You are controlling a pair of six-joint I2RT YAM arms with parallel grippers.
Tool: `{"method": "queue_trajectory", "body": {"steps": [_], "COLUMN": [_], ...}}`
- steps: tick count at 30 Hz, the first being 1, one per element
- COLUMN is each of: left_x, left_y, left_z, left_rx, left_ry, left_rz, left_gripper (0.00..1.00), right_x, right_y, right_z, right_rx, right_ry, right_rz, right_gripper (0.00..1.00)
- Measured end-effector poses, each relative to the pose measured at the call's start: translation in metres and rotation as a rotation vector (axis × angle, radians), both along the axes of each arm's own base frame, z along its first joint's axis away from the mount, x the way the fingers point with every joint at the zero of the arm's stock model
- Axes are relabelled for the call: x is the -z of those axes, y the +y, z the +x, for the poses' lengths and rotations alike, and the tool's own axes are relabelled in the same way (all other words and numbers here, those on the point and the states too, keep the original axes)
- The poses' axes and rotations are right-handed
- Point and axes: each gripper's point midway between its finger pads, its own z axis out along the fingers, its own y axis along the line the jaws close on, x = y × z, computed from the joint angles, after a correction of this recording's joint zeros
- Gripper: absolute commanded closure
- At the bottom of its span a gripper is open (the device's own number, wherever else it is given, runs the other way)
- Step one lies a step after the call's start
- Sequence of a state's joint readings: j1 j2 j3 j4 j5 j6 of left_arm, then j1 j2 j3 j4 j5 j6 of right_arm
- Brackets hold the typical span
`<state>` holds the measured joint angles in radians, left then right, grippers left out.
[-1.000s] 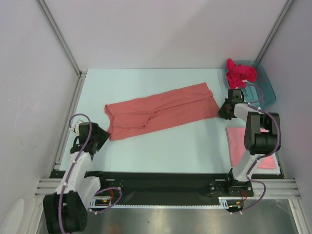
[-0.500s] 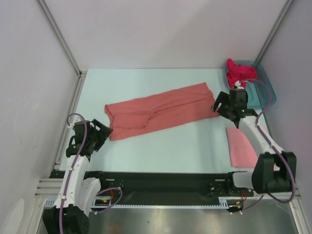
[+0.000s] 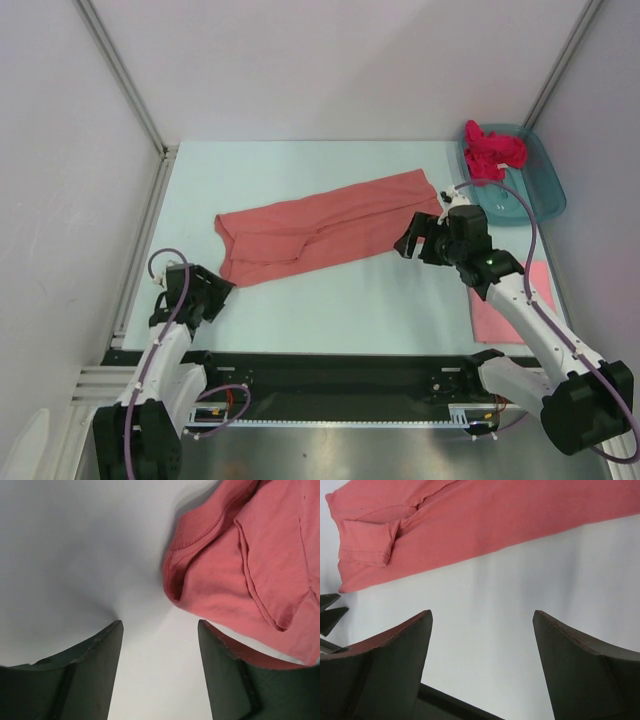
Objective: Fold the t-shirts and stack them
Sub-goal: Fold the tshirt
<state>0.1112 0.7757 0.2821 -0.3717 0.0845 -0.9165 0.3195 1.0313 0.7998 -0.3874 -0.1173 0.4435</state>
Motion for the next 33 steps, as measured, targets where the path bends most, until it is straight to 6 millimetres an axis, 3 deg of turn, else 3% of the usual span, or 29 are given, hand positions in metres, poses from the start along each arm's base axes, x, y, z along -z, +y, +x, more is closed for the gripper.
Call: {"method": "queue_trajectory", "body": {"steps": [6, 11, 14, 17, 21, 25, 30, 33], "left_x": [0.005, 0.008, 0.009, 0.013, 0.016, 0.012, -0.003, -0.010], "left_y": [0.005, 0.006, 0.006, 0.007, 0.010, 0.025, 0.063, 0.088], "left_z": [0.011, 0.018, 0.022, 0.026, 0.030, 0.035, 0.052, 0.073], "left_rx": [-0.024, -0.032, -0.034, -0.037, -0.042, -0.073, -0.152, -0.177], "left_ry": [-0.010, -0.016, -0.020, -0.016, 0.001, 0.009, 0.008, 0.026], "left_rz": [0.014, 0.008, 0.007, 0.002, 0.000, 0.013, 0.067, 0.094], "left_gripper": [0.49, 0.51, 0.59, 0.72, 0.99, 1.00, 1.00, 1.00], "right_x": [0.001, 0.005, 0.007, 0.008, 0.011, 0.019, 0.038, 0.044], "right_y": [0.009, 0.009, 0.010, 0.012, 0.013, 0.014, 0.014, 0.018], "right_z": [-0.002, -0.001, 0.001, 0.003, 0.006, 0.009, 0.015, 0.027], "right_rx": [-0.042, -0.052, -0.053, -0.057, -0.062, -0.071, -0.074, -0.074], "right_ry": [0.002, 0.008, 0.010, 0.012, 0.013, 0.027, 0.073, 0.096], "right_rz": [0.012, -0.002, -0.003, -0.001, -0.004, -0.020, -0.053, -0.061], "right_gripper": [0.13, 0.12, 0.11, 0.10, 0.10, 0.09, 0.09, 0.09]}}
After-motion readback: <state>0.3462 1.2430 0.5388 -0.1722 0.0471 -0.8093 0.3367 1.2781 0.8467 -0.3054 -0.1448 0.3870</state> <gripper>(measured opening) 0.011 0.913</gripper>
